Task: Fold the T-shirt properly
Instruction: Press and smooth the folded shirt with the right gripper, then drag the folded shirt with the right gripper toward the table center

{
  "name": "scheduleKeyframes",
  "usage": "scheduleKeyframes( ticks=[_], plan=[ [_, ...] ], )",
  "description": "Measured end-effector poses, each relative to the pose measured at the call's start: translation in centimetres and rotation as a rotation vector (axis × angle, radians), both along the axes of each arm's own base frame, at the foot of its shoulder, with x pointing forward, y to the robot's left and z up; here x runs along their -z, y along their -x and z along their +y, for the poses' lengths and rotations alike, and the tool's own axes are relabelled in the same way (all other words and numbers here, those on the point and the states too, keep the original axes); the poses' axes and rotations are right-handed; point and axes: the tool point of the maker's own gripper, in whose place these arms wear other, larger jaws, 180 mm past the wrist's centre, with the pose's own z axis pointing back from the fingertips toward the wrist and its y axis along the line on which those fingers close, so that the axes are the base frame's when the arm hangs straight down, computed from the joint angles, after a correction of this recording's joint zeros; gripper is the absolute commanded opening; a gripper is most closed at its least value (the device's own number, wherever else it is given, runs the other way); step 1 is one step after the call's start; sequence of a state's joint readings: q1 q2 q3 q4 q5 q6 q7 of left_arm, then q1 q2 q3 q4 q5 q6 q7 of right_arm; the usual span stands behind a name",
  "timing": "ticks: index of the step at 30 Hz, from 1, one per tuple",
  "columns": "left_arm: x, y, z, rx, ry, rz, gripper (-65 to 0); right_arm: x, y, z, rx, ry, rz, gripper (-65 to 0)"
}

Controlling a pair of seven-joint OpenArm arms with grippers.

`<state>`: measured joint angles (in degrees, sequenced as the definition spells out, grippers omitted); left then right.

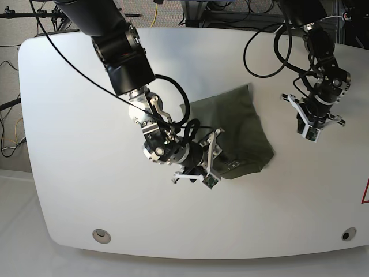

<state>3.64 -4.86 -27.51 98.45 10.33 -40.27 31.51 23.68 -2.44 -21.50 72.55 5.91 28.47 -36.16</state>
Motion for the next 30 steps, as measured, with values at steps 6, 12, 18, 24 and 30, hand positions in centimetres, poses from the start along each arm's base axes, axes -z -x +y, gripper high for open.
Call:
scheduleKeyframes(
  ticks=[6,12,18,24,30],
  plan=[
    [-3.8,-1.0,3.0,-0.081,-0.04,-0.102,-65.0,-1.4,2.9,0.6,-0.017,-0.023,-0.031,-38.7],
    [-5.7,-1.1,5.4,-0.157,-0.038,-0.164,-65.0,-2.0,4.1,0.5,-0.017,-0.028,-0.039,-38.7],
    [-6.4,-0.5,7.4,-0.216,-0.047,-0.18,-65.0,0.7,6.0,0.2,-0.025,-0.001,0.032,-38.8],
    [-6.8,-0.1,8.7,-0.257,-0.049,-0.19,-65.0,3.9,8.5,0.6,-0.089,0.08,0.095,-39.1],
    [-6.9,0.3,9.4,-0.278,-0.056,-0.189,-65.0,5.1,9.5,1.8,-0.141,0.093,0.118,-54.5]
  ],
)
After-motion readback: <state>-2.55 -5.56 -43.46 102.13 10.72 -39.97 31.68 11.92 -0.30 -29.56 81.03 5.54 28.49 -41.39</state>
